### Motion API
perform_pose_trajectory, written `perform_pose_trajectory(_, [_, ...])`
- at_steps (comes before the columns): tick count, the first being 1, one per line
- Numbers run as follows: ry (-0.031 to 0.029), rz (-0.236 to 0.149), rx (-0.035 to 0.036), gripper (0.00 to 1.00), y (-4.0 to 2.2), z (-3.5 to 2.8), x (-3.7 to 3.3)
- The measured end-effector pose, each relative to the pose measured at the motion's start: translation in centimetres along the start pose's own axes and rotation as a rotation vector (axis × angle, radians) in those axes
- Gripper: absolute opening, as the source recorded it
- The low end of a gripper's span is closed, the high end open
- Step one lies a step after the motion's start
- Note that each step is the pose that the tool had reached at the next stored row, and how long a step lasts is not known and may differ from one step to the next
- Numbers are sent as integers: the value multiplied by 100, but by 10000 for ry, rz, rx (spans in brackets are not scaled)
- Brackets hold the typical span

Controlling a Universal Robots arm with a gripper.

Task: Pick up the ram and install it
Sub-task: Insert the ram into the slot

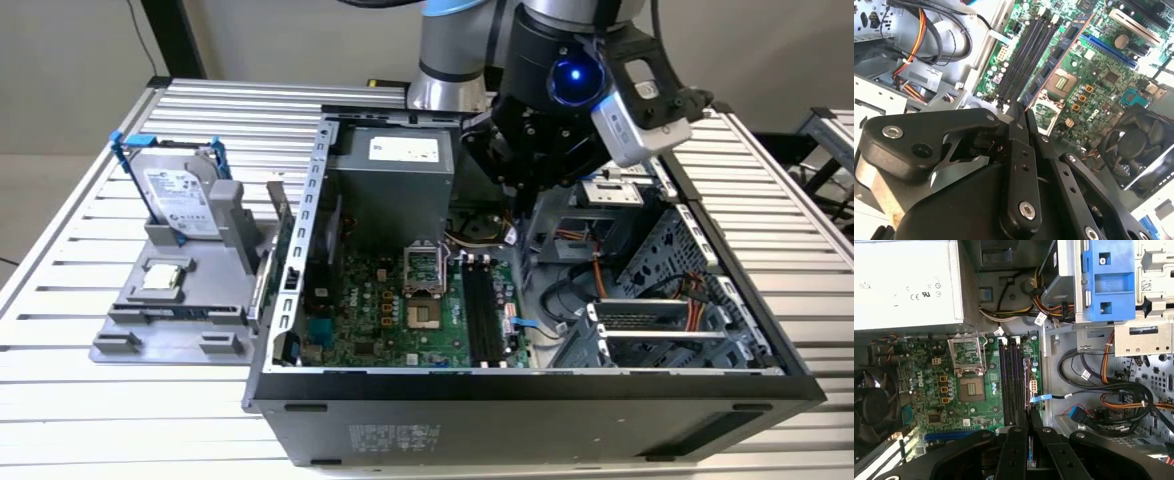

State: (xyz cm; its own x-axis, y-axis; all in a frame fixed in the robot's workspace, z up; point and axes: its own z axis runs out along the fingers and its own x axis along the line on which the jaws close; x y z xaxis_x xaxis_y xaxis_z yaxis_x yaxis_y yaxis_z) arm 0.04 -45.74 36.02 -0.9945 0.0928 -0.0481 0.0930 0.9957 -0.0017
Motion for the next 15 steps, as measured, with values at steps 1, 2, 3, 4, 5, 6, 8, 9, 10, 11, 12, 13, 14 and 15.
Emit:
perform_pose_trajectory(1, [0,0,0,0,0,19,1])
perform_pose_trajectory(2, [0,1,0,0,0,36,2])
perform_pose_trajectory(3, [0,0,-2,0,0,55,3])
perform_pose_trajectory(4, [0,0,-1,0,0,73,4])
perform_pose_trajectory(5, [0,0,1,0,0,92,5])
perform_pose_trajectory(6, [0,1,2,0,0,110,5])
perform_pose_trajectory(8, [0,2,4,0,0,146,7])
perform_pose_trajectory(9, [0,3,4,0,0,164,8])
perform_pose_trajectory(10, [-1,3,3,0,0,183,9])
perform_pose_trajectory(11, [-1,2,4,0,0,200,10])
perform_pose_trajectory(12, [-2,2,3,0,1,219,10])
perform_pose_trajectory(13, [-2,3,4,0,1,237,11])
perform_pose_trajectory(14, [-2,3,3,0,1,256,12])
perform_pose_trajectory(15, [-1,3,5,0,2,274,13])
